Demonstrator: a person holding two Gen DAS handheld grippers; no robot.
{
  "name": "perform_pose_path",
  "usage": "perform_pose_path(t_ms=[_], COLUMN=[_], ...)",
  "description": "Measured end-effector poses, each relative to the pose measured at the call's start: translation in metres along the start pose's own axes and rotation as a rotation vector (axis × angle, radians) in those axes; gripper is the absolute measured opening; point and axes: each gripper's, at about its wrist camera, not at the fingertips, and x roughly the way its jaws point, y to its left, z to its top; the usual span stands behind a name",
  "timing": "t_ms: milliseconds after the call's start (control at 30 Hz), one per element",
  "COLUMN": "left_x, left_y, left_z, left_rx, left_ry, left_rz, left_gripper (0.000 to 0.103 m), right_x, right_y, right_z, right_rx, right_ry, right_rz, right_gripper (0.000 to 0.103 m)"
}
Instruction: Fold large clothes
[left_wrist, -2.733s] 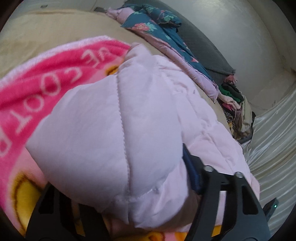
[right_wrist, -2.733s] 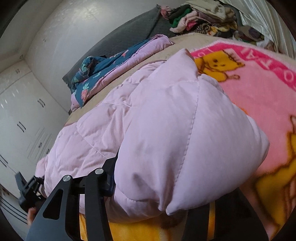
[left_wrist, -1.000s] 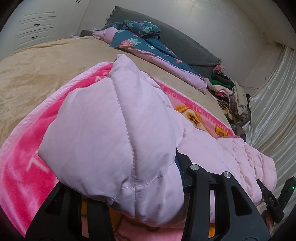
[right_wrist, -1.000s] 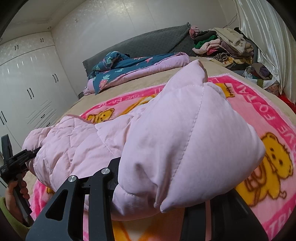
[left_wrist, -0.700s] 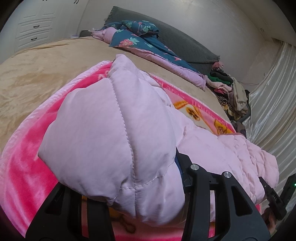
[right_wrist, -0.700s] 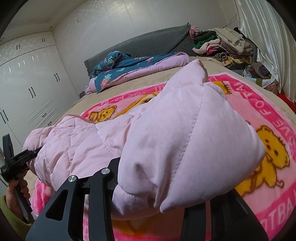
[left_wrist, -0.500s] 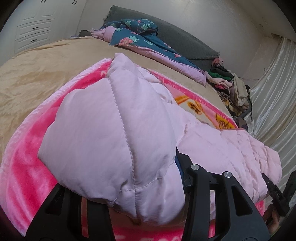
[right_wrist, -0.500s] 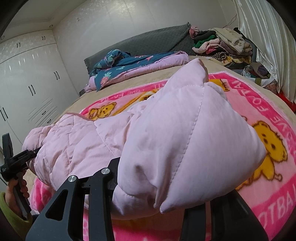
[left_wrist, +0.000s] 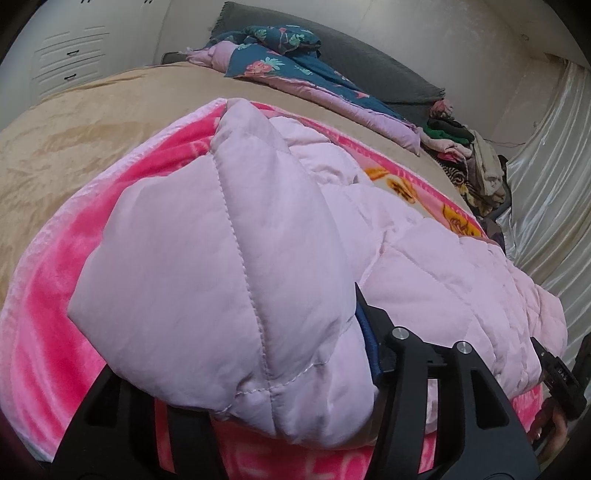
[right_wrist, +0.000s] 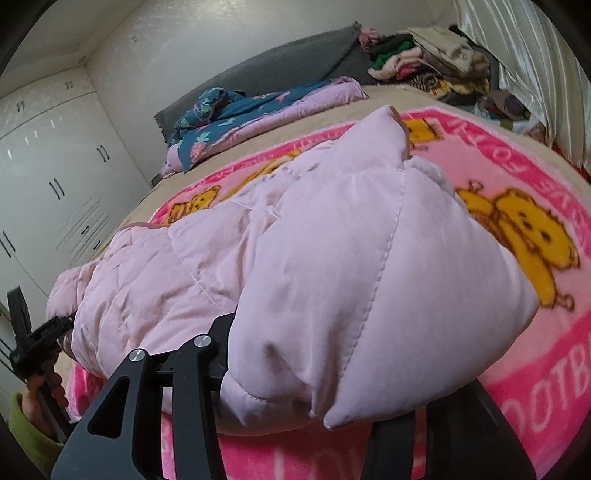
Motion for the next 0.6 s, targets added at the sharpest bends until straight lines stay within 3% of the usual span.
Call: perform_pose_path(t_ms=[333,600], left_x=[0.011,0.012], left_y=[0.007,0.014], left_z=[-0.006,-0.008], left_rx=[-0.029,-0.054], left_ry=[0.028,0.051], left_rz=[0.008,0.003], left_gripper=[0.059,0.064], right_x=[0.018,0.015], right_y=[-0.018,-0.025], right_z=[-0.014,-0.021], right_rx=[0.090,0.164], right_ry=[0.063,0.100], right_rz=[-0.011,-0.013], right_gripper=[0.061,0.082])
